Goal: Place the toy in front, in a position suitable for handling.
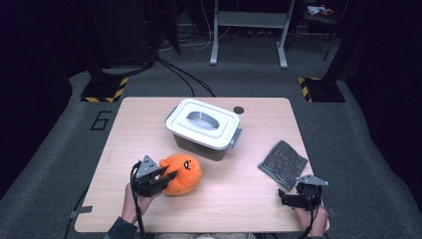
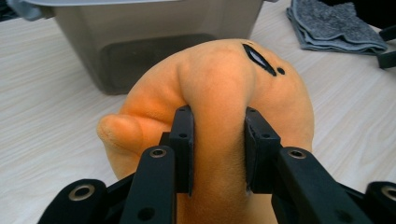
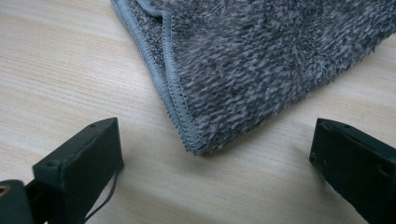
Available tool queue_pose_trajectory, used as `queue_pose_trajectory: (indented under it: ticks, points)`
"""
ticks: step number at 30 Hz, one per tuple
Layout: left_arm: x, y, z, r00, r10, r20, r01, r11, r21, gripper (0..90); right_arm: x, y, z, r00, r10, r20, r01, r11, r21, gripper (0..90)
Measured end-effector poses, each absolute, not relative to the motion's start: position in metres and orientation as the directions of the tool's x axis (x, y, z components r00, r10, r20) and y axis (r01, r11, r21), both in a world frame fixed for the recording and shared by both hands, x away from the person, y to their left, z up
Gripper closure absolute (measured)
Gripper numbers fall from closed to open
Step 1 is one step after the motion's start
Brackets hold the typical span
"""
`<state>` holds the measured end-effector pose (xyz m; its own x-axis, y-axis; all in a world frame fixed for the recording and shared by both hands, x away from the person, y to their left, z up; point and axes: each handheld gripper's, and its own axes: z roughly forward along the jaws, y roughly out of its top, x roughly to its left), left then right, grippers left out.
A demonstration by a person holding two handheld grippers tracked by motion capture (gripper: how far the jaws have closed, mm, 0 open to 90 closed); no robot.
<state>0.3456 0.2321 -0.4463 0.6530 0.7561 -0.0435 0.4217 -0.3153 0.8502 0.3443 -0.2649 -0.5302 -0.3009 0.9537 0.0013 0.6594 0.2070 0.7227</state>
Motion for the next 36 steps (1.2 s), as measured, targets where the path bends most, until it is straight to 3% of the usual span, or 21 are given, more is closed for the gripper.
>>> queue_pose_trajectory:
  ticks: [36]
  points:
    - [0.338, 0.142, -0.457, 0.83, 0.549, -0.099, 0.366, -0.403, 0.839, 67.0, 0.344, -0.265, -0.53, -0.3, 0.954, 0.0, 0.658, 0.207, 0.724, 2.0]
